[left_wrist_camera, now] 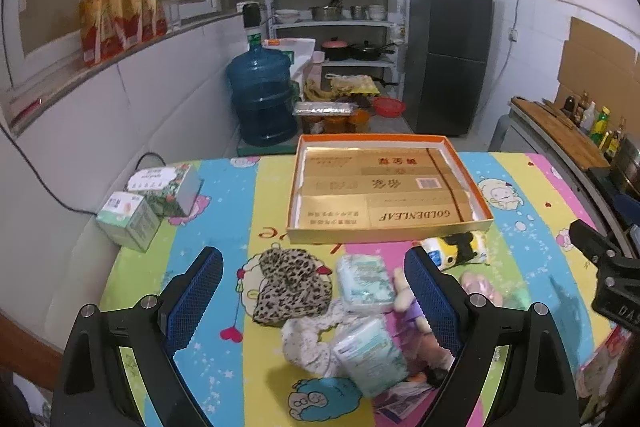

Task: Organize soft objects
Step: 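Move both tools toward the pile of soft items beside the box, then close the left gripper on the white Flower tissue pack while the right gripper closes on the pink bunny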

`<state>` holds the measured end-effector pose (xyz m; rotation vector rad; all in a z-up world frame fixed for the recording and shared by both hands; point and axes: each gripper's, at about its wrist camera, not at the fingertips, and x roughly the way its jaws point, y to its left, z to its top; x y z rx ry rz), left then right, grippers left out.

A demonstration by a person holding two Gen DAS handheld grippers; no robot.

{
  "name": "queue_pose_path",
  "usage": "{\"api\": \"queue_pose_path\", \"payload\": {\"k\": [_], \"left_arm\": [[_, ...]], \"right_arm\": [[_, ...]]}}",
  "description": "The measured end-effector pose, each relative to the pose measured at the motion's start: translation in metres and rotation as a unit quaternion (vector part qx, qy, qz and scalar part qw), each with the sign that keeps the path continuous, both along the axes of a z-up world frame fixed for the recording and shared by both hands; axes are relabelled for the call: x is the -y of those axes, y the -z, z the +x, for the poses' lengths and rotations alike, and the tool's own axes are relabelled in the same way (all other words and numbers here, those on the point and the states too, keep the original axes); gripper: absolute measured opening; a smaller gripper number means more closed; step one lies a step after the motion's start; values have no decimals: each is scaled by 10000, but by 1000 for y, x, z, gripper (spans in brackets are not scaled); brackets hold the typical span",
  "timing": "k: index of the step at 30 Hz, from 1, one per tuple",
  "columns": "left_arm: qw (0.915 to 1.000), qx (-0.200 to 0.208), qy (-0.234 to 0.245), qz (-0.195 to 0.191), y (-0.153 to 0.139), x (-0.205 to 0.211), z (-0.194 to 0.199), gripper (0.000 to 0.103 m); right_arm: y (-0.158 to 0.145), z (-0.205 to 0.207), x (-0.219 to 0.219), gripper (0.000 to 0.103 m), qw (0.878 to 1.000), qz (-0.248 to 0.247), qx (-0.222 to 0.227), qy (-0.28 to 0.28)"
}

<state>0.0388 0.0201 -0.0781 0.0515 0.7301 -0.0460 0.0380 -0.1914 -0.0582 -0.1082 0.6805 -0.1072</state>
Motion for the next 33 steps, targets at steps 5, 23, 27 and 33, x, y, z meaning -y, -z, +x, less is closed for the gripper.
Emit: {"api": "queue_pose_path", "payload": {"k": [5, 23, 27, 33], "left_arm": [[9995, -158, -105, -252, 18, -23, -4, 93], [9968, -753, -53, -266, 81, -14, -21, 92], [9972, -722, -48, -182, 78, -7, -22, 92], [9973, -703, -113, -201, 75, -6, -23, 92]], "right_arm": [[16, -3, 9, 94, 9995, 239, -115, -147], [75, -18, 3, 88, 9945, 395, -660, -714], [74, -16, 2, 88, 9940, 412, -677, -748], [69, -15, 0, 88, 9941, 409, -638, -770]]}}
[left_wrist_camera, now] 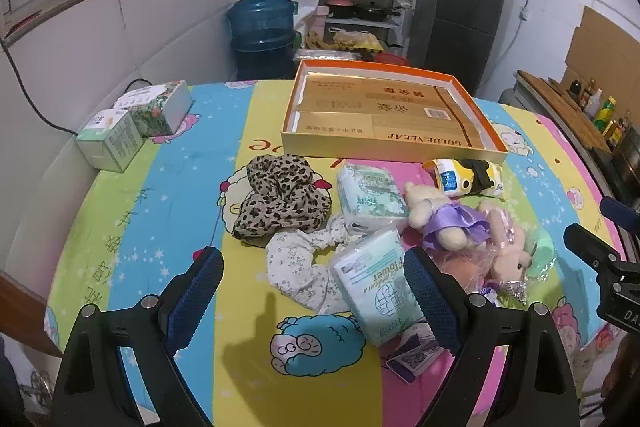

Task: Organize soft objects
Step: 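Close the left gripper on the white Flower tissue pack while the right gripper closes on the pink bunny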

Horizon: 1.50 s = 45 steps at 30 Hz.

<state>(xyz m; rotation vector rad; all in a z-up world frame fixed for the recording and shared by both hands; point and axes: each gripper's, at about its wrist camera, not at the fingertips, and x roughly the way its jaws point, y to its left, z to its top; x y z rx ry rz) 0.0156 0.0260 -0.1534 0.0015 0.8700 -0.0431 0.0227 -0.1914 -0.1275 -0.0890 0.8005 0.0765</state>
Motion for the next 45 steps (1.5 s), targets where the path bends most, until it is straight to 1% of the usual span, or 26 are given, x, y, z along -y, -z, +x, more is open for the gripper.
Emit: {"api": "queue_pose_path", "payload": {"k": [5, 16, 22, 24, 27, 29, 31, 32, 35, 36, 37, 38, 40, 42, 45], "left_arm": [[10000, -45, -56, 16, 3, -1, -1, 92], [9998, -146, -162, 1, 18, -3, -1, 92], [9996, -9, -118, -259, 28, -6, -10, 92], [9992, 21, -102, -373, 34, -5, -14, 92], [9991, 61, -138, -389, 42, 0, -16, 92], [9990, 74, -172, -398, 47, 3, -15, 92], [9990, 91, -218, -375, 50, 6, -14, 92], [9989, 93, -240, -382, 52, 7, -13, 92], [9987, 104, -277, -405, 56, 12, -10, 88], [9989, 77, -258, -390, 58, 14, -9, 85], [9991, 67, -240, -354, 59, 17, -8, 80], [9992, 110, -214, -321, 59, 20, -9, 78], [9993, 196, -162, -263, 58, 25, -12, 78], [9996, 145, -84, -230, 60, 31, -10, 78], [9996, 75, -173, -218, 66, 33, -7, 78]], "right_arm": [[2, 2, -2, 88, 10000, 16, -31, 6], [15, 12, 0, 87, 9998, 123, -139, 105], [22, 17, 4, 85, 9995, 208, -208, 120], [27, 20, 5, 84, 9992, 265, -288, 111], [40, 24, 5, 84, 9985, 317, -442, 102], [47, 27, 5, 82, 9979, 359, -529, 89], [53, 30, 5, 78, 9972, 456, -588, 78], [55, 32, 5, 77, 9968, 506, -617, 80], [61, 36, 3, 77, 9965, 508, -654, 71], [62, 36, 3, 77, 9968, 488, -634, 64], [62, 37, 3, 77, 9968, 493, -622, 47], [62, 38, 2, 77, 9968, 500, -616, 36], [62, 38, 2, 77, 9970, 481, -603, 53], [63, 38, 2, 77, 9974, 346, -616, 104], [67, 40, 5, 77, 9973, 252, -684, 122]]}}
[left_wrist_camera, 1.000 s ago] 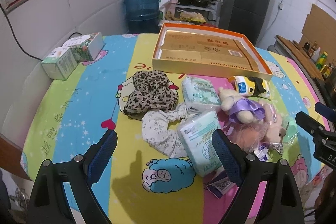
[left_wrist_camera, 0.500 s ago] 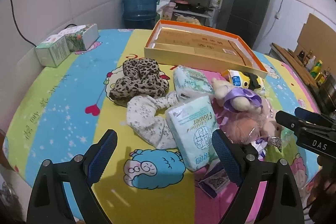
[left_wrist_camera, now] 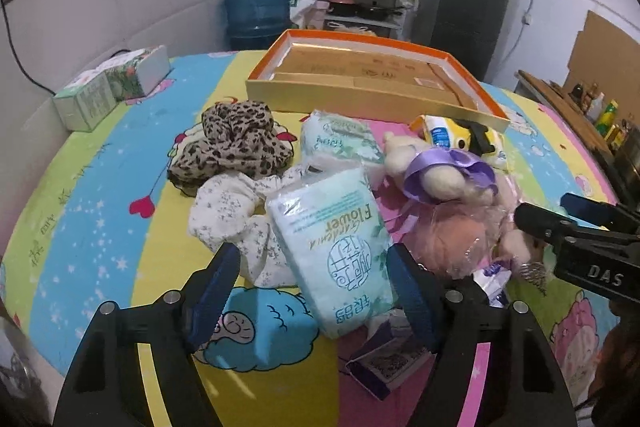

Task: Organize soft objects
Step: 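Close the left gripper on the white Flower tissue pack while the right gripper closes on the pink bunny, then lift the tissue pack with the left gripper while the right gripper lifts the pink bunny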

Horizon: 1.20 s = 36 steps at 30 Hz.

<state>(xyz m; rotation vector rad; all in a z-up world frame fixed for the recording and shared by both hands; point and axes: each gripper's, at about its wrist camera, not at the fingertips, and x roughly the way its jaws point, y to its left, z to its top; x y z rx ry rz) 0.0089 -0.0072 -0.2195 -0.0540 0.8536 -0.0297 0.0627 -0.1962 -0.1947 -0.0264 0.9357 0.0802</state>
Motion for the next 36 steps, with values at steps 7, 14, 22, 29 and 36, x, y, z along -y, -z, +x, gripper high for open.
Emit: {"api": "queue_pose_path", "payload": {"k": [7, 14, 22, 29, 36], "left_arm": [[9993, -145, -48, -346, 8, 3, 9, 78], [9991, -314, 248, -117, 16, 18, 18, 71], [9987, -357, 242, -282, 15, 12, 25, 56], [9977, -398, 268, -478, 13, 4, 27, 48], [9974, -425, 349, -473, 13, 3, 28, 46]], "right_arm": [[3, 1, 1, 78, 10000, -29, -48, -42], [5, 2, -9, 81, 9994, -244, -88, -237], [6, -2, -18, 69, 9980, -393, 65, -495], [-1, -3, -19, 38, 9969, -392, 186, -660], [-1, 1, -2, 14, 9980, -236, 52, -581]]}}
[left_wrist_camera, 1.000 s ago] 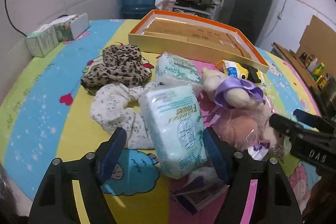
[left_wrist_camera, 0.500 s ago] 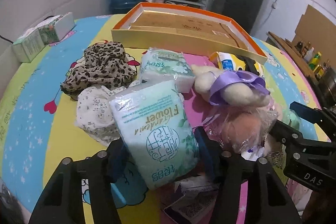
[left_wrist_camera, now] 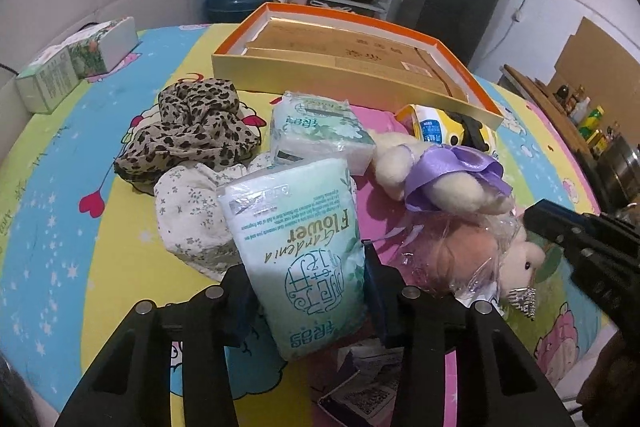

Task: Organize soft objects
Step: 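Lift the tissue pack with the left gripper while the right gripper lifts the pink bunny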

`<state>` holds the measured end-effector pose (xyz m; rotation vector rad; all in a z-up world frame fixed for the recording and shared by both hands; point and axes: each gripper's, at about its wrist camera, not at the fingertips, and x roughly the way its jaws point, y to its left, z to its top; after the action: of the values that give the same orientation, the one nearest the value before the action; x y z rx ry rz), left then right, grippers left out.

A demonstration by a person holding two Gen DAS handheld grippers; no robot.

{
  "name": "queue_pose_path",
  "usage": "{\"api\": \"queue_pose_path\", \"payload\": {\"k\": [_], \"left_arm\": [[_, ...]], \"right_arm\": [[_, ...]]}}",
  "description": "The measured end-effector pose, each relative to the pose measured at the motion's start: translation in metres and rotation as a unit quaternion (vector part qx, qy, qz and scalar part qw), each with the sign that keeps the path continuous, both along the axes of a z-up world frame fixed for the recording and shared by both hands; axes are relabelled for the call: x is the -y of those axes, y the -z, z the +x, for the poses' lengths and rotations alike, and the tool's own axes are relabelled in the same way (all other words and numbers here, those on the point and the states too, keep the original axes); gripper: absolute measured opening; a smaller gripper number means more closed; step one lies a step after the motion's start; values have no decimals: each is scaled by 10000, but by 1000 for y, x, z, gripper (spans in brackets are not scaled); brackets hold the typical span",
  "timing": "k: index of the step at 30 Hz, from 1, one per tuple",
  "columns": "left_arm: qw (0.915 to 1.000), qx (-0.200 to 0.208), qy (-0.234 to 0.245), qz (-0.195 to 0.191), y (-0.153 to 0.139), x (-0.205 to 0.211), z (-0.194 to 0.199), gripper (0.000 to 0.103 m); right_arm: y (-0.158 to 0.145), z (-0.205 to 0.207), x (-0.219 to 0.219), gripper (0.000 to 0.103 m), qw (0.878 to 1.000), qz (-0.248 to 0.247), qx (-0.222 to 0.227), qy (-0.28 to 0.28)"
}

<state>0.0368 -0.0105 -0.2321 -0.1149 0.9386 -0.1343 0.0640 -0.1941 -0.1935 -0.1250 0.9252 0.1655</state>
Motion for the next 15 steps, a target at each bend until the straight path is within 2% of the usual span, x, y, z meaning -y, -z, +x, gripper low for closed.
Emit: {"api": "queue_pose_path", "payload": {"k": [2, 3, 4, 8, 10, 11, 15], "left_arm": [[10000, 13, 42, 62, 0, 1, 0, 46], [10000, 17, 51, 78, -1, 2, 0, 46], [9999, 17, 56, 81, -1, 2, 0, 46], [10000, 13, 71, 44, 0, 1, 0, 46], [10000, 19, 82, 43, 0, 1, 1, 47], [9999, 23, 88, 47, 0, 1, 1, 47], [9999, 33, 102, 46, 0, 1, 1, 47]], "right_arm": [[-4, -1, 7, 14, 9994, 330, -20, 95], [-4, -1, 10, 18, 9986, 494, -105, 135], [0, 1, 12, 28, 9971, 669, -328, 121], [-2, -4, 20, 49, 9915, 1163, -580, -16], [-5, -7, 23, 79, 9884, 1341, -706, -46], [-5, -8, 22, 83, 9872, 1372, -807, -80], [-5, -15, 14, 83, 9868, 1240, -1041, -59]]}}
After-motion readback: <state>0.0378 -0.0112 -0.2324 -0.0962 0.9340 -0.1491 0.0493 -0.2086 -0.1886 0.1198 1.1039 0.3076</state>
